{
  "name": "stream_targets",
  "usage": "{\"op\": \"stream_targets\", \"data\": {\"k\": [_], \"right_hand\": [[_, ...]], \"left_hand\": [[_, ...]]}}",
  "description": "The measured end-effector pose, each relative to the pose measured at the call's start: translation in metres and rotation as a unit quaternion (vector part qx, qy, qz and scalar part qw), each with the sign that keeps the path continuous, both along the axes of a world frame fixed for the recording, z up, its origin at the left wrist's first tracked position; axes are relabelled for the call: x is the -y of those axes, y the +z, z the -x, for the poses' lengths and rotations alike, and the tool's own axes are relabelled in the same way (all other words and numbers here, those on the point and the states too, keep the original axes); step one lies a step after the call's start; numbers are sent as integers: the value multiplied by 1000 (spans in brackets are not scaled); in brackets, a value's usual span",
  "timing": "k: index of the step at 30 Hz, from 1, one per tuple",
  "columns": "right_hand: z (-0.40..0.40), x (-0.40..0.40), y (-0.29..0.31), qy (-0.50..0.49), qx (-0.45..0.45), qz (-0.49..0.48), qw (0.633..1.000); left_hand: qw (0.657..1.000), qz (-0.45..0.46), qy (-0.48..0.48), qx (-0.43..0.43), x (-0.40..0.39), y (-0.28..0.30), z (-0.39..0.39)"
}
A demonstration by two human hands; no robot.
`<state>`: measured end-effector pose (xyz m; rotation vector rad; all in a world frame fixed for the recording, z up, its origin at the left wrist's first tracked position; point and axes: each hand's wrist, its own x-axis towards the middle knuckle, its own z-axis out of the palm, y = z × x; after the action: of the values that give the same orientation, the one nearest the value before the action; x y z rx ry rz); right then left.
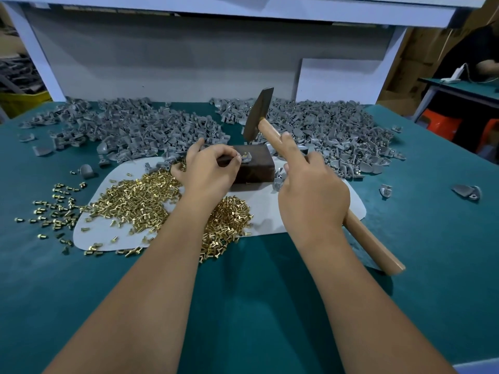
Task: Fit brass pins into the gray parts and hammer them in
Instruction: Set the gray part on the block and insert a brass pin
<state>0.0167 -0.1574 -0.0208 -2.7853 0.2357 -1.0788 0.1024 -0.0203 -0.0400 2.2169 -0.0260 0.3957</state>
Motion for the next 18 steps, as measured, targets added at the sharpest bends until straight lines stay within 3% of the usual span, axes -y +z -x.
{"op": "stream_targets", "data": {"k": [4, 8, 12, 16, 18], "right_hand": [[6, -1, 5, 8, 45, 11, 999], [4, -4, 4, -8, -57, 84, 995], [10, -7, 9, -42, -13, 80, 996], [5, -5, 2, -23, -71, 89, 993], [7, -7, 6, -28, -51, 72, 996]], "left_hand": [[998, -32, 31, 37, 1, -5, -3], [998, -17, 58, 35, 4, -4, -4], [997, -34, 53, 38, 3, -6, -6], [998, -26, 59, 27, 3, -5, -4], [997, -32, 61, 26, 4, -5, -4]]}}
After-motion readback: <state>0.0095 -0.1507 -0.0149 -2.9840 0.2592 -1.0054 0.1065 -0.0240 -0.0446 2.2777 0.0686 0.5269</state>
